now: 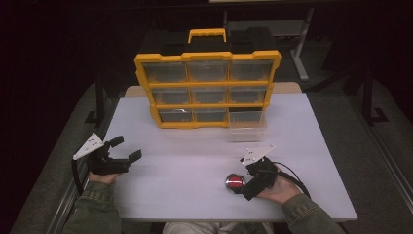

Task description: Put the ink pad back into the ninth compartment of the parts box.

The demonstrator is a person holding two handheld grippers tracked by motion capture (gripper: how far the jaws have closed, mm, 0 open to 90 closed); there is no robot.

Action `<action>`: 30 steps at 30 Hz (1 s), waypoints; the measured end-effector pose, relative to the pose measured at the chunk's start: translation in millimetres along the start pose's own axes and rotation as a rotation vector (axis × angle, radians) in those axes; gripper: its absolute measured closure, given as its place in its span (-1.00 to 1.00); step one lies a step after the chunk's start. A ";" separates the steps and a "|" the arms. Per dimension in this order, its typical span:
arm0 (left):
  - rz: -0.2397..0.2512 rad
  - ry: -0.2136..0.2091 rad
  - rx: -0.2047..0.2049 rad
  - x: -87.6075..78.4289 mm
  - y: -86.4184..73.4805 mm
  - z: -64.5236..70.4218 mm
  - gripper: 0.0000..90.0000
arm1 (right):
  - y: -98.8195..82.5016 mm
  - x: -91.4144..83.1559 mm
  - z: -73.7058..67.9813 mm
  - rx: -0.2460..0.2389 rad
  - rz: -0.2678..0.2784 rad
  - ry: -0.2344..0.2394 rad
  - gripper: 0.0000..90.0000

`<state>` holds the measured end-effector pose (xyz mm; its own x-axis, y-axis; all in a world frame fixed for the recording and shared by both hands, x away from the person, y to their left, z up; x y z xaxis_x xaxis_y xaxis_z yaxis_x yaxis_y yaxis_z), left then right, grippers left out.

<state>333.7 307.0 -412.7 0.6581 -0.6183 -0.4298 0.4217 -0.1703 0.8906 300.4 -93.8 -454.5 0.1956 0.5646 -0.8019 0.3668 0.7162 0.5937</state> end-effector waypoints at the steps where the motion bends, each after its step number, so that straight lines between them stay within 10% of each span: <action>1: 0.000 0.000 0.000 0.0 0.0 0.0 -1.00 | -0.3 0.9 -0.7 -0.001 -0.006 0.003 -1.00; 30: -0.001 -0.008 0.000 0.7 0.2 0.7 -1.00 | -9.4 26.9 -5.1 -0.017 -0.120 -0.004 -0.67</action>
<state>333.8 306.1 -412.8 0.6526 -0.6245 -0.4290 0.4218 -0.1709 0.8904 297.5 -83.2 -481.3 0.1554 0.4729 -0.8673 0.3722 0.7853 0.4948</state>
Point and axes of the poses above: each handheld gripper's, and its own axes: x roughly forward along the jaws, y roughly out of its top, z roughly to its right, the point moved 5 cm from there along x, roughly forward along the jaws, and after that the axes turned 9 degrees about -z, right-handed, at the moved point
